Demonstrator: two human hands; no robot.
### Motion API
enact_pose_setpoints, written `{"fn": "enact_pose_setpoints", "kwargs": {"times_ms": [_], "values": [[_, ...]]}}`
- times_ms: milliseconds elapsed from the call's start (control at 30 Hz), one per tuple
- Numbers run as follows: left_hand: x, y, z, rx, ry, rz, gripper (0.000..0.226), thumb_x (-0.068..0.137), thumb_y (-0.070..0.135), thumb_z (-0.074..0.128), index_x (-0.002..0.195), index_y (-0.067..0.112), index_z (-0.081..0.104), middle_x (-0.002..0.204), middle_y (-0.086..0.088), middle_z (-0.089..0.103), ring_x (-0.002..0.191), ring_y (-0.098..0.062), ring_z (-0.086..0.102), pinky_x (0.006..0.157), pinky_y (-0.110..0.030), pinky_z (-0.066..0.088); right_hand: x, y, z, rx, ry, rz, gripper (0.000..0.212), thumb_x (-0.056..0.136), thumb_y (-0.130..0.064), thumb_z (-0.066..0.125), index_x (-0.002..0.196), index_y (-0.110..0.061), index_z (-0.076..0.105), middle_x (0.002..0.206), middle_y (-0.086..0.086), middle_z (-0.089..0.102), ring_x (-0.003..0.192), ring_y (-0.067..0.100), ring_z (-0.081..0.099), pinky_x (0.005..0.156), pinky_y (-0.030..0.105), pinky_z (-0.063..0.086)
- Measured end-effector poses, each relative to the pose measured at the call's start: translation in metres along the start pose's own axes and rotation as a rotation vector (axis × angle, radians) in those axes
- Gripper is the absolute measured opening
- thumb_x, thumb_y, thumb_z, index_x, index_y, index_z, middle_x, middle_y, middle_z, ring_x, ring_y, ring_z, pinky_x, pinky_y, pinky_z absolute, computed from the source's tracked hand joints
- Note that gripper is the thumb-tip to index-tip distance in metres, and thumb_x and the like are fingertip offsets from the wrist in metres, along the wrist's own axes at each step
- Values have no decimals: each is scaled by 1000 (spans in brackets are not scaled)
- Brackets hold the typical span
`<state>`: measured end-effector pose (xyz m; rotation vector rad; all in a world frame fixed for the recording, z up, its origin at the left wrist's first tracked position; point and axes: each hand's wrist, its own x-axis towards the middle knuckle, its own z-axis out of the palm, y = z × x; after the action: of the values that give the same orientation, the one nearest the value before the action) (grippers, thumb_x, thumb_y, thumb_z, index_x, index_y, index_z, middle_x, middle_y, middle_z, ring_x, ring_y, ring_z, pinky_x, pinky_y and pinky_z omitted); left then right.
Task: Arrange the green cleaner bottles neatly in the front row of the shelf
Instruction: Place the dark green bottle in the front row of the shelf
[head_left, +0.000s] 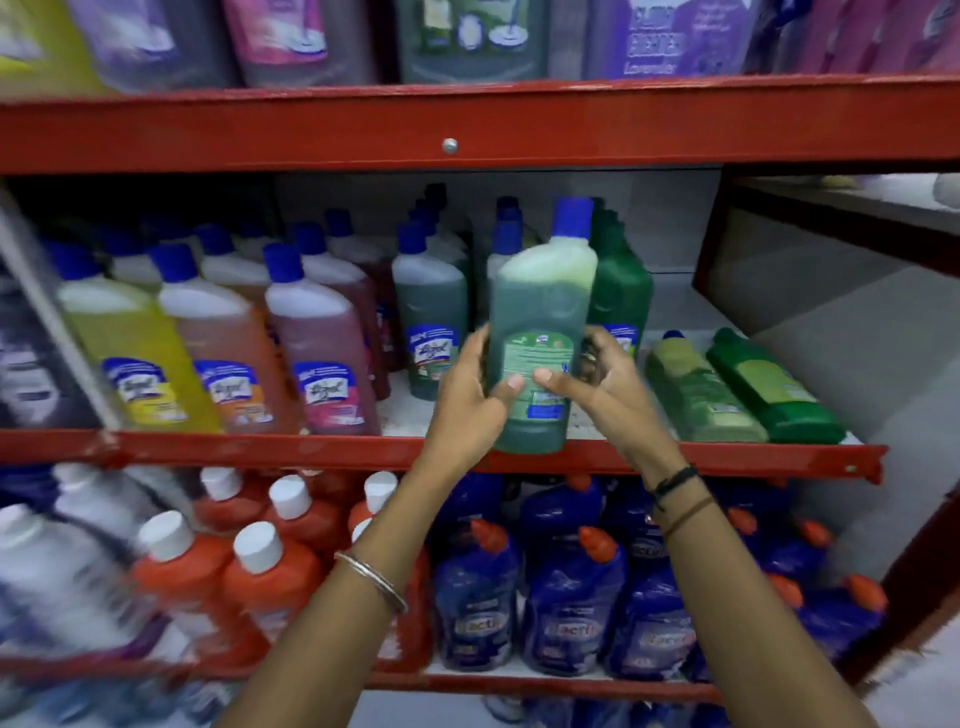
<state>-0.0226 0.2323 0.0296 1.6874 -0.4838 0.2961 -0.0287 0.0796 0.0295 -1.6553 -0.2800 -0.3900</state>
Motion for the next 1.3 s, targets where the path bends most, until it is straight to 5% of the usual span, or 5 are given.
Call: {"fn": "enact_pose_setpoints", "kwargs": {"times_ms": [367,567,800,1200,1300], "values": [[2,-66,-52,209,314,21,59,74,27,66,127,23,41,126,-5,57,115,-20,56,96,-45,49,42,36,78,-210,-208,43,61,90,-12,57,143,-13,29,125,12,50,104,9,55,91,22,47],[-2,-77,-61,304,301,247,23,94,8,43,114,4,53,115,-13,57,105,0,46,93,-4,33,35,44,92,-265,-155,42,64,81,-62,48,137,-32,40,136,5,41,125,7,36,108,22,29],[1,-83,-59,319,84,26,63,88,14,53,140,4,20,142,-17,33,131,-25,35,107,-28,29,38,37,102,-135,-122,60,49,82,-15,67,124,-15,43,121,3,62,110,12,61,92,25,51],[0,-81,-44,620,226,-49,84,83,9,59,143,2,0,131,-24,36,114,-39,45,94,-45,46,46,43,93,-117,-185,128,47,89,-21,58,132,-8,45,133,9,57,119,18,57,102,36,47],[-1,-83,-41,595,253,-34,82,82,6,58,142,0,2,136,-26,31,123,-40,39,103,-46,40,42,37,93,-156,-182,122,45,90,-20,57,132,-9,45,132,6,57,111,7,59,92,18,49]]}}
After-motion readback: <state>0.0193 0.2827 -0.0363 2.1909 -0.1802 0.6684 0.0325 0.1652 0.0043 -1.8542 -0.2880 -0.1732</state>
